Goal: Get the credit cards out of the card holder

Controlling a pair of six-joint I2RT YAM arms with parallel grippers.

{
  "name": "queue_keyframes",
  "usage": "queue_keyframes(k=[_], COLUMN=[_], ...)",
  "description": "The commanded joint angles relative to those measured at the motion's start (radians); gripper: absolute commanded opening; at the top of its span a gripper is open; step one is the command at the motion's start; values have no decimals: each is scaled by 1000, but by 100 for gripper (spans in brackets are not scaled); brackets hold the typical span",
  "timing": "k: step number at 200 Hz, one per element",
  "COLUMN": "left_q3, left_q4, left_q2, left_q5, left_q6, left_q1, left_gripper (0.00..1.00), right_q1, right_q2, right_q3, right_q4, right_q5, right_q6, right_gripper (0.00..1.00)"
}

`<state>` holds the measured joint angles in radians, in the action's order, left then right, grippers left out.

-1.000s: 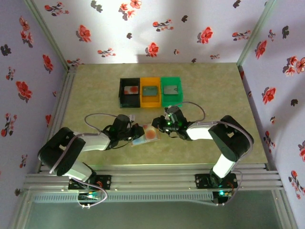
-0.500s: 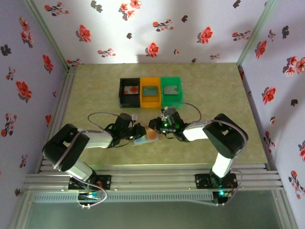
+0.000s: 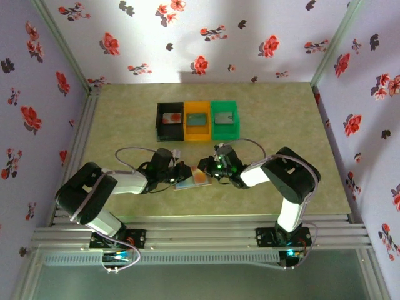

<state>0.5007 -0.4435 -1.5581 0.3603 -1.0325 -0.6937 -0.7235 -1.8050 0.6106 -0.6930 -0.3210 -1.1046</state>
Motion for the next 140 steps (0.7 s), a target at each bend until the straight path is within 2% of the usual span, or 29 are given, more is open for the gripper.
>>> queue_keyframes(k=[1,52,98,140], left_q3=[0,28,71,84], left_q4=[30,56,131,161], left_q2=[26,6,27,12], left_q5=[10,-7,-31,-43], left_q6=[41,0,-9,-14], left_q1=[3,3,3,-3], left_gripper=[0,0,0,10], right_q1=[16,18,19,32], right_q2=[-11,41,142,157], right_q3=[-29,2,24,27], right_q4=[44,46,200,299], right_q5=[46,-31,8,45], right_q6=[-5,4,102,162], right_gripper=[8,13,15,14])
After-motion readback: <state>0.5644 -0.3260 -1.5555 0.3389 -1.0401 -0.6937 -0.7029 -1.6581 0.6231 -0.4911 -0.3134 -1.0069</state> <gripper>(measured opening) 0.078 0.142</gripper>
